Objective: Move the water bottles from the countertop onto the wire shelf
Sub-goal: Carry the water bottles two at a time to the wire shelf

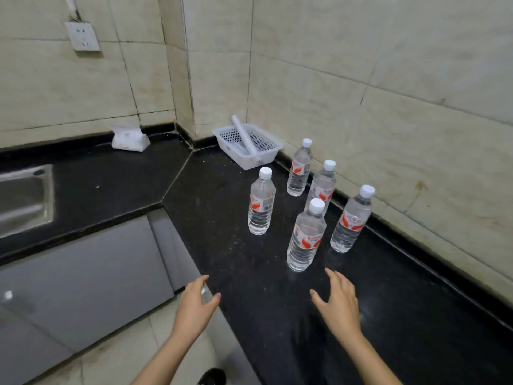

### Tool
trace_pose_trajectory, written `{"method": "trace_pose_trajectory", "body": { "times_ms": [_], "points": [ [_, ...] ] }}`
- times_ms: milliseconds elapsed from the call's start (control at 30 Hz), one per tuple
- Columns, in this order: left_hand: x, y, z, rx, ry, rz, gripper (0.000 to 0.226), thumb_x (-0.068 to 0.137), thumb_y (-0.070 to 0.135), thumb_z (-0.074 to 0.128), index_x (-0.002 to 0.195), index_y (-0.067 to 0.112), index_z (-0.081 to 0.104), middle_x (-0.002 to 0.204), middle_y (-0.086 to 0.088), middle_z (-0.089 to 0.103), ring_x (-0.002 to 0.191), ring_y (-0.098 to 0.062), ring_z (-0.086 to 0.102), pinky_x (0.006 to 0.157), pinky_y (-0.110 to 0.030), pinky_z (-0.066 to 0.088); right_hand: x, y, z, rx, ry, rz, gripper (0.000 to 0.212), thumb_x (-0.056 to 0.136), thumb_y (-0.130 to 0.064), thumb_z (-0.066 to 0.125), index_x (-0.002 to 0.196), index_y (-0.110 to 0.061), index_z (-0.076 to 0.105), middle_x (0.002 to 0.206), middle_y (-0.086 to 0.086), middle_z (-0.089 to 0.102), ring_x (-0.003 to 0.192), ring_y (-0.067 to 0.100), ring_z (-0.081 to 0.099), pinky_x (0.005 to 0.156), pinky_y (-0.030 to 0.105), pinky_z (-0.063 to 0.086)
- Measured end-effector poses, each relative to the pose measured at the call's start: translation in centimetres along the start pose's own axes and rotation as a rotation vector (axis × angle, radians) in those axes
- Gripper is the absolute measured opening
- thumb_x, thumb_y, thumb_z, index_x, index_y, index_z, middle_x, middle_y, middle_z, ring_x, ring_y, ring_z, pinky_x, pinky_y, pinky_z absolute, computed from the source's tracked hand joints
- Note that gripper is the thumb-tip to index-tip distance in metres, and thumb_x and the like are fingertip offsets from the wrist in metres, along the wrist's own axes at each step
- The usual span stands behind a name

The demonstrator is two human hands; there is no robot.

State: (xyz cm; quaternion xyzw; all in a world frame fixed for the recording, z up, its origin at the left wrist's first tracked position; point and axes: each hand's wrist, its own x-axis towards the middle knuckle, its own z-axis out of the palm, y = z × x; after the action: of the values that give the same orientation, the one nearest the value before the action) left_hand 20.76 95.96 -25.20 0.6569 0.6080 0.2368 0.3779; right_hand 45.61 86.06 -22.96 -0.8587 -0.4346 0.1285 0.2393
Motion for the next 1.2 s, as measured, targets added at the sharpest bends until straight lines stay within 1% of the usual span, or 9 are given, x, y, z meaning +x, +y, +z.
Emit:
{"method": "trace_pose_trajectory", "body": {
  "times_ms": [200,367,500,600,667,733,867,1100,1200],
  "points": [
    [9.7,2.2,0.3,-0.030,-0.144,0.069,0.056,0.082,0.024,0.064,0.132,0.012,0.043,0.133,-0.013,0.049,0.124,-0.025,0.047,0.104,-0.035,0.037,5.2,-3.3,0.3,0.167,0.122,0.161,0.088,0.072,-0.029,0.075,0.142,-0.011,0.025,0.144,0.013,0.037,0.133,0.029,0.031,0.108,0.039,0.029],
    [16.9,4.9,0.0,-0.083,-0.234,0.149,0.074,0.076,0.028,0.071,0.138,0.015,0.034,0.138,-0.012,0.046,0.127,-0.026,0.043,0.106,-0.039,0.037,9.1,-6.0,1.7,0.412,0.236,0.284,0.106,0.058,-0.017,0.085,0.143,-0.016,0.022,0.142,0.011,0.040,0.131,0.025,0.037,0.110,0.044,0.032],
    [21.2,7.2,1.6,-0.132,-0.318,0.252,0.096,0.068,0.027,0.078,0.144,0.016,0.020,0.148,-0.009,0.033,0.137,-0.025,0.030,0.112,-0.039,0.028,10.9,-7.7,2.7,0.609,0.385,0.362,0.092,0.058,-0.008,0.083,0.132,-0.025,0.031,0.124,-0.002,0.048,0.115,0.016,0.049,0.099,0.030,0.036],
    [23.2,8.8,3.5,-0.238,-0.424,0.275,0.107,0.063,0.022,0.082,0.145,0.019,0.013,0.152,-0.008,0.027,0.139,-0.023,0.026,0.114,-0.042,0.026,11.5,-7.8,3.4,0.672,0.388,0.441,0.077,0.059,-0.012,0.082,0.123,-0.017,0.040,0.113,0.002,0.057,0.104,0.020,0.058,0.094,0.036,0.045],
    [24.0,9.9,4.6,-0.324,-0.480,0.282,0.110,0.061,0.016,0.083,0.145,0.023,0.013,0.148,-0.005,0.032,0.135,-0.021,0.033,0.112,-0.044,0.030,11.5,-7.4,3.8,0.655,0.387,0.493,0.071,0.057,-0.020,0.083,0.117,-0.014,0.045,0.106,0.003,0.063,0.096,0.020,0.063,0.091,0.044,0.050],
    [24.6,10.9,5.3,-0.405,-0.501,0.265,0.108,0.061,0.010,0.082,0.144,0.024,0.014,0.141,-0.002,0.039,0.128,-0.017,0.041,0.109,-0.040,0.034,11.5,-7.3,3.9,0.634,0.402,0.535,0.070,0.051,-0.033,0.083,0.110,-0.017,0.048,0.101,0.002,0.066,0.092,0.020,0.065,0.087,0.046,0.052],
    [25.1,11.6,6.0,-0.430,-0.468,0.244,0.090,0.063,0.007,0.080,0.137,0.019,0.031,0.128,-0.003,0.051,0.117,-0.020,0.050,0.101,-0.036,0.040,10.7,-8.0,4.2,0.636,0.457,0.592,0.066,0.061,-0.020,0.083,0.112,-0.024,0.041,0.102,-0.003,0.061,0.094,0.017,0.060,0.082,0.030,0.045],
    [23.6,12.0,6.2,-0.410,-0.401,0.229,0.066,0.064,0.012,0.080,0.121,0.015,0.049,0.106,0.001,0.057,0.099,-0.020,0.056,0.089,-0.034,0.045,8.2,-8.3,4.8,0.651,0.563,0.660,0.064,0.062,-0.018,0.083,0.109,-0.026,0.040,0.092,-0.019,0.055,0.091,0.013,0.058,0.080,0.026,0.044],
    [22.1,12.3,6.1,-0.427,-0.467,0.229,0.054,0.064,0.009,0.079,0.111,0.013,0.053,0.097,-0.001,0.060,0.094,-0.024,0.059,0.081,-0.033,0.045,7.6,-8.6,4.4,0.663,0.596,0.687,0.064,0.062,-0.020,0.083,0.111,-0.024,0.043,0.094,-0.014,0.058,0.091,0.014,0.059,0.079,0.026,0.043]
  ]
}}
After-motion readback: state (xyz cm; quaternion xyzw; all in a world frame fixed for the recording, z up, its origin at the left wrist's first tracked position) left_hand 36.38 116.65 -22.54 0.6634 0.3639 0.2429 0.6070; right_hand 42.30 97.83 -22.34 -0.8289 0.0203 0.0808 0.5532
